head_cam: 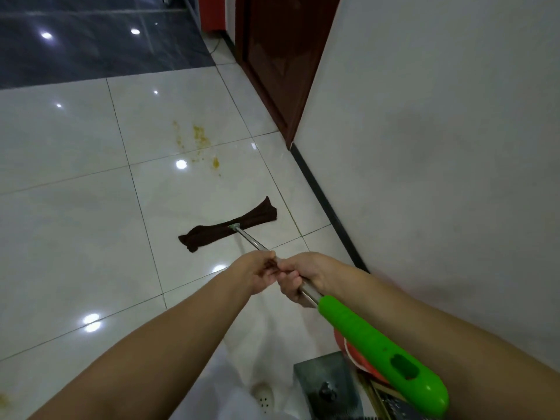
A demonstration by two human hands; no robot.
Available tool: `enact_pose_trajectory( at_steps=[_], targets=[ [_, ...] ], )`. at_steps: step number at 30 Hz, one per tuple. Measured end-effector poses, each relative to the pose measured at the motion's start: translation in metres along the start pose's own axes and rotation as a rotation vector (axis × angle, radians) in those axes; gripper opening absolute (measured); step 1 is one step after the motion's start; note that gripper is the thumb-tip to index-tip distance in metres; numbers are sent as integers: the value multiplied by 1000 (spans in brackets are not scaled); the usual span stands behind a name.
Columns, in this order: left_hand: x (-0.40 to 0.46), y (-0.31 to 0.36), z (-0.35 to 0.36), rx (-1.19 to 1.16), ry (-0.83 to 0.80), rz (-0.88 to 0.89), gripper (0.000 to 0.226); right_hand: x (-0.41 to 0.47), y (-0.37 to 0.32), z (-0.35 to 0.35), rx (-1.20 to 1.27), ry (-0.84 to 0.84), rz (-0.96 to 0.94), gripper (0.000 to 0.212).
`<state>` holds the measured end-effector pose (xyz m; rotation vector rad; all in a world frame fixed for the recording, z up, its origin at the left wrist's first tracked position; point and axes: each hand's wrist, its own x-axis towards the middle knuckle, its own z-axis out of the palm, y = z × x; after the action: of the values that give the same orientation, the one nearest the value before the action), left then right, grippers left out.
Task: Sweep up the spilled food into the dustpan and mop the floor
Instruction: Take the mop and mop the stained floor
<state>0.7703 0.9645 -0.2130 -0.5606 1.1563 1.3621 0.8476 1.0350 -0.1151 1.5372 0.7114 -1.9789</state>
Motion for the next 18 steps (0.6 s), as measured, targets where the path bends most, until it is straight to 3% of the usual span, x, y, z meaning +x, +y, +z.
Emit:
enact_pose_trajectory(
  at_steps=[18],
  targets=[
    [96,256,-30,138,86,-13,27,100,-212,130,47,20,-148,25]
  ],
)
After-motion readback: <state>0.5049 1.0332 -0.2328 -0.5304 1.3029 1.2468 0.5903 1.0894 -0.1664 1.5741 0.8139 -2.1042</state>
